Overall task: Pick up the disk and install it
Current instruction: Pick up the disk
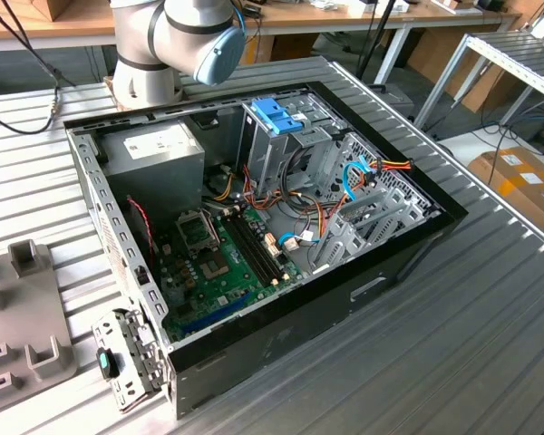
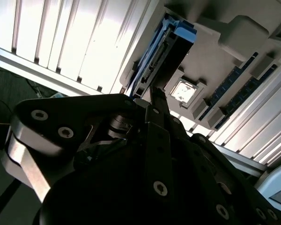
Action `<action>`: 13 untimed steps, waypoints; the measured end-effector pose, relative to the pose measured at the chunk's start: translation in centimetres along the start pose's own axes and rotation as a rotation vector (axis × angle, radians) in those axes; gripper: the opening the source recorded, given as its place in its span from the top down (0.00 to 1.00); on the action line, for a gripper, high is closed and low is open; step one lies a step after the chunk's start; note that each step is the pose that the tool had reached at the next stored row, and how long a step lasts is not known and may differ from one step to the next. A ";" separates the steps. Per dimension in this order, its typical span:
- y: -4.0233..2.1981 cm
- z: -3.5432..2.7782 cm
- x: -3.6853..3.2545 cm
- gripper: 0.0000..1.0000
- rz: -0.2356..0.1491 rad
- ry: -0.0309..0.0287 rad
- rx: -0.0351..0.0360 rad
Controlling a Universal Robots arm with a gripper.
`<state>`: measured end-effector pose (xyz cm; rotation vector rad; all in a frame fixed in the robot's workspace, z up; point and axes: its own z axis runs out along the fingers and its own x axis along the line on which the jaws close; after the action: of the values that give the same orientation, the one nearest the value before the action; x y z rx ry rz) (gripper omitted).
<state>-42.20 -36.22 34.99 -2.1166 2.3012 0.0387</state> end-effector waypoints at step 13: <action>0.01 0.30 0.01 0.89 0.000 -0.0001 0.0004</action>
<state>-42.22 -36.22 34.69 -2.1165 2.3009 0.0383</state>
